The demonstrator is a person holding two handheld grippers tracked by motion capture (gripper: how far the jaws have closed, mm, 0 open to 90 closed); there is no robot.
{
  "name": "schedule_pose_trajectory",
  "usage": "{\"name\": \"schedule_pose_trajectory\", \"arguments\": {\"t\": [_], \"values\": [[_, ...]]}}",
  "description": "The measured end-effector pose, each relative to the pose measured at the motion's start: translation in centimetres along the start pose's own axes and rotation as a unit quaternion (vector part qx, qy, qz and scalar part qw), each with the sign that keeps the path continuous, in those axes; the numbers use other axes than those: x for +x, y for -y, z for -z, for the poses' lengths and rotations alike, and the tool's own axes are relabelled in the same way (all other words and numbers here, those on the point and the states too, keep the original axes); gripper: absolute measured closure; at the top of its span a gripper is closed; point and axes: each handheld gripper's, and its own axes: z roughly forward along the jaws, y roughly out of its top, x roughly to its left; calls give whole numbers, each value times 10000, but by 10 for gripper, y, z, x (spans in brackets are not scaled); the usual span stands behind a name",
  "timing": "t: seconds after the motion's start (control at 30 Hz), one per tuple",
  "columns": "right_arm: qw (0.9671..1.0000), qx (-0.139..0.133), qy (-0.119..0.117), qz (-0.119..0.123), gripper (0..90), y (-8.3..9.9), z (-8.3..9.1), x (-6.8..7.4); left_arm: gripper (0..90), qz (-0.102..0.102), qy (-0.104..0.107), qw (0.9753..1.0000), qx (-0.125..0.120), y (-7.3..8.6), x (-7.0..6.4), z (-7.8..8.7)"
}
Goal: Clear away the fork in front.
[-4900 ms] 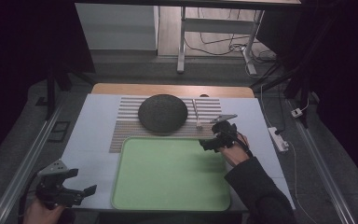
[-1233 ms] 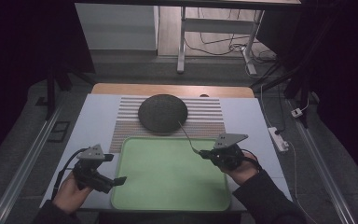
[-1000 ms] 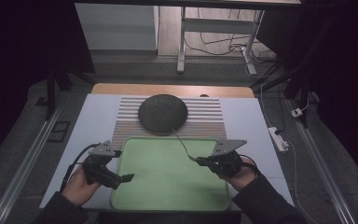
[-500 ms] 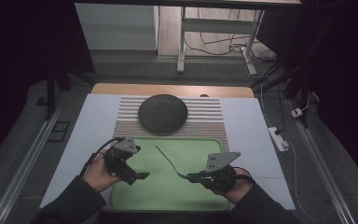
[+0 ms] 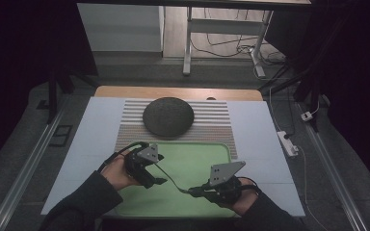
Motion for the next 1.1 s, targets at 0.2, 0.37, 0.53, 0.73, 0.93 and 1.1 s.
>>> {"name": "schedule_pose_trajectory", "arguments": {"t": [0.2,0.37,0.53,0.73,0.93,1.1], "values": [[9998,53,-161,85,899,-1,-1,2,405,-420,146,9989,121,-1,-3,-4],[9997,97,-222,102,899,-1,-2,2,553,-633,377,9972,152,-1,-6,-7],[9995,144,-261,110,899,0,-4,2,641,-843,511,9949,188,0,-8,-9],[9988,217,-406,153,899,0,-7,3,706,-1366,693,9873,425,-2,-11,-13],[9983,273,-498,155,896,2,-9,2,760,-1897,633,9784,525,-1,-16,-16],[9985,238,-486,-17,823,5,-10,-2,821,-2385,678,9670,592,3,-22,-17]]}}
